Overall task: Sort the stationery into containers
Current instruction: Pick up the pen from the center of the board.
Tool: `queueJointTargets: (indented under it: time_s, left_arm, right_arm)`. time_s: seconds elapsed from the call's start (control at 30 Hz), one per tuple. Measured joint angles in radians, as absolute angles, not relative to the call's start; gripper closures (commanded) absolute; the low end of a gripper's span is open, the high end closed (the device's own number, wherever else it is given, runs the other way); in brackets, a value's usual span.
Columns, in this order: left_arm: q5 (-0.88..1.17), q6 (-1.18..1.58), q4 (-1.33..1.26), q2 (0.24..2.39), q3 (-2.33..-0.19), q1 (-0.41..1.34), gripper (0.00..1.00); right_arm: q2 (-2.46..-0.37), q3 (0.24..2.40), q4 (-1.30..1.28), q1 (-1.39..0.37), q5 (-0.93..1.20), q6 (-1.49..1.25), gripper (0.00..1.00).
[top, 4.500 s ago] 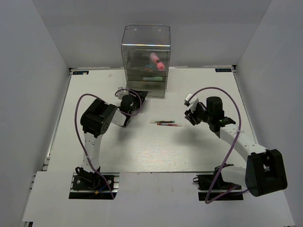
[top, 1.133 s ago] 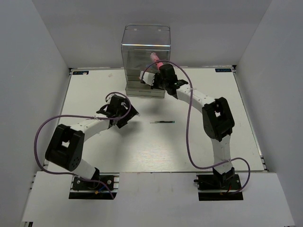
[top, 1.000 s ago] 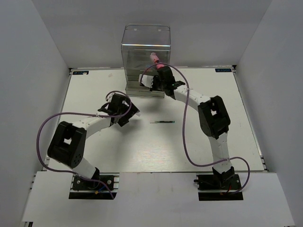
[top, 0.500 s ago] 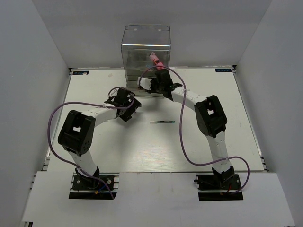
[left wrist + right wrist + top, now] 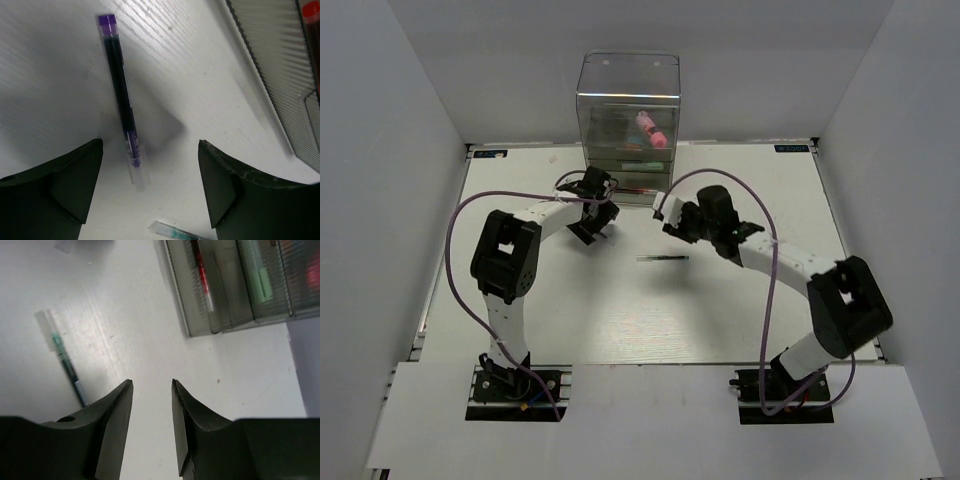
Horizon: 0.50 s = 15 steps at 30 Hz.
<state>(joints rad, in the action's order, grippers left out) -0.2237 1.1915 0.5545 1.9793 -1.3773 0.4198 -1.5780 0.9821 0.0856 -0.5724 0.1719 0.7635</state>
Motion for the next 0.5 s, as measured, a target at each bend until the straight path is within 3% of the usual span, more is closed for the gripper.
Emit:
queueJointTargets:
  time_s: [0.13, 0.5]
  left_arm:
    - [-0.255, 1.195, 0.656, 2.035, -1.464, 0.42, 0.33]
    - [-0.282, 1.193, 0.78, 2.071, -1.514, 0.421, 0.54]
  right_arm:
    - [-1.45, 0.84, 0.113, -0.572, 0.191, 0.715, 0.57]
    - [-1.258, 0.696, 0.142, -0.572, 0.206, 0.656, 0.57]
